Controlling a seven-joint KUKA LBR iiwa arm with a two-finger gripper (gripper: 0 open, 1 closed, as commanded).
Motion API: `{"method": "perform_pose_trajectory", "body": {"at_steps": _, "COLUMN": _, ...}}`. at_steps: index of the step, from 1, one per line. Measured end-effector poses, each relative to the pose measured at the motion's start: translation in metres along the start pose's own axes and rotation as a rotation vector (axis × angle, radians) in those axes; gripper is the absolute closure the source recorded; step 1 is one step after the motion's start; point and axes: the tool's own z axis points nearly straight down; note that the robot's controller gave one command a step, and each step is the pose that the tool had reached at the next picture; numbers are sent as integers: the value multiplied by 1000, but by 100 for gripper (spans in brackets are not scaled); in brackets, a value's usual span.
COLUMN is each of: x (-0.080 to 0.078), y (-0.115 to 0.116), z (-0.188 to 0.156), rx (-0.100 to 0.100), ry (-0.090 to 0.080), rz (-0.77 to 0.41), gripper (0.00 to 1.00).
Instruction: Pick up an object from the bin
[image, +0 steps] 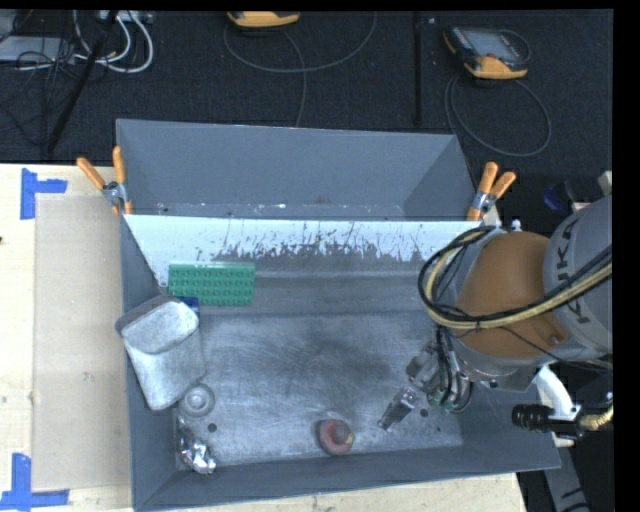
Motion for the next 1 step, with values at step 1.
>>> {"method": "perform_pose_trajectory", "body": {"at_steps": 1, "x": 53, "y": 87, "z": 19, "rx": -5, "ry": 5, "rz": -132, "gripper": 0}}
